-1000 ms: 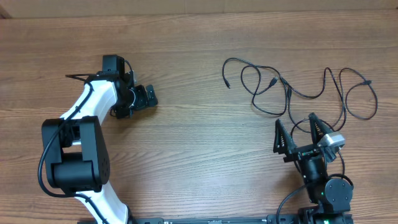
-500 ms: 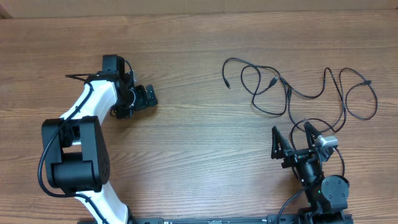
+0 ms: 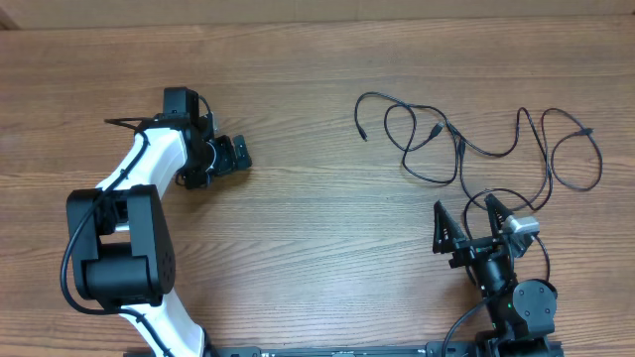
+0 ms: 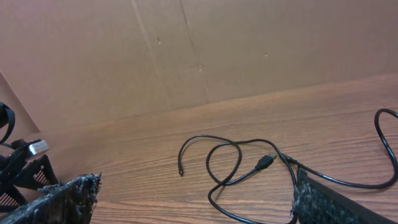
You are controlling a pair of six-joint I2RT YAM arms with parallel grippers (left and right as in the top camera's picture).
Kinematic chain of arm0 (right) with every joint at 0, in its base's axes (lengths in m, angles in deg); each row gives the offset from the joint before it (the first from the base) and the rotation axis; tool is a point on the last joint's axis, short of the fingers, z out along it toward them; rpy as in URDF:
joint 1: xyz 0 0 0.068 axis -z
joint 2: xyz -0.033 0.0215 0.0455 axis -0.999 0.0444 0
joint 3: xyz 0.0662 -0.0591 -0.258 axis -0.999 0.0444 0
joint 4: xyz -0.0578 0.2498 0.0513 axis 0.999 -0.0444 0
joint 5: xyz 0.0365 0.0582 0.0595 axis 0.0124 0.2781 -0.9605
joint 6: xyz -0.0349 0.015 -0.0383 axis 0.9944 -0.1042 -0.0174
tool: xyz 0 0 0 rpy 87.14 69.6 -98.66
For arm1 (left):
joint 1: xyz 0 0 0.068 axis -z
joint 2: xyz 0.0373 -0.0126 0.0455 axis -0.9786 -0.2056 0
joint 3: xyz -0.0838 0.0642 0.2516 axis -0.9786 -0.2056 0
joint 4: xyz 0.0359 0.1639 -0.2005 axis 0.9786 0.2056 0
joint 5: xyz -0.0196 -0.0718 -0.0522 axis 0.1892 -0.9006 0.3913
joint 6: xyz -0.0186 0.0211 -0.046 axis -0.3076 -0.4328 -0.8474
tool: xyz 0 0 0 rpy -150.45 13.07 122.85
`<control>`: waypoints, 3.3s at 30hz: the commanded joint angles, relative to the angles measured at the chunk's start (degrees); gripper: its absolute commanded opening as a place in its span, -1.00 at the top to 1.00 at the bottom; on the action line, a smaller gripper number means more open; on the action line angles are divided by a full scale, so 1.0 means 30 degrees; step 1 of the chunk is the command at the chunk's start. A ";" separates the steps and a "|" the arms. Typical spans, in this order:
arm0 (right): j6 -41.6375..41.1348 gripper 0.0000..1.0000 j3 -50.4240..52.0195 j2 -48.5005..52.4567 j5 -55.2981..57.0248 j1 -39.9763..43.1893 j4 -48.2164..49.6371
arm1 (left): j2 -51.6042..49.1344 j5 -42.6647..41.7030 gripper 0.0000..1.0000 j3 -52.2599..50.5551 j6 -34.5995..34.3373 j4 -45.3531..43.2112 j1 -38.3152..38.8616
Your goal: Untangle cables
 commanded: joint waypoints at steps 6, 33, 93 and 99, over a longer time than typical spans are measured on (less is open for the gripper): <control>-0.0124 -1.00 0.0197 -0.0182 -0.0029 0.0036 0.0015 | -0.2069 0.1333 -0.99 -0.1457 0.0029 0.0277 -0.0335; -0.0124 -1.00 0.0197 -0.0182 -0.0029 0.0036 0.0022 | -0.2069 0.1341 -0.99 -0.1457 0.0036 0.0277 -0.0335; -0.0124 -1.00 0.0197 -0.0182 -0.0029 0.0036 0.0015 | 0.7956 0.3002 -0.99 -0.1464 0.0947 0.1574 0.1545; -0.0124 -1.00 0.0197 -0.0182 -0.0029 0.0036 0.0015 | 0.8109 0.2193 -0.99 -0.2004 0.0831 0.2885 0.1552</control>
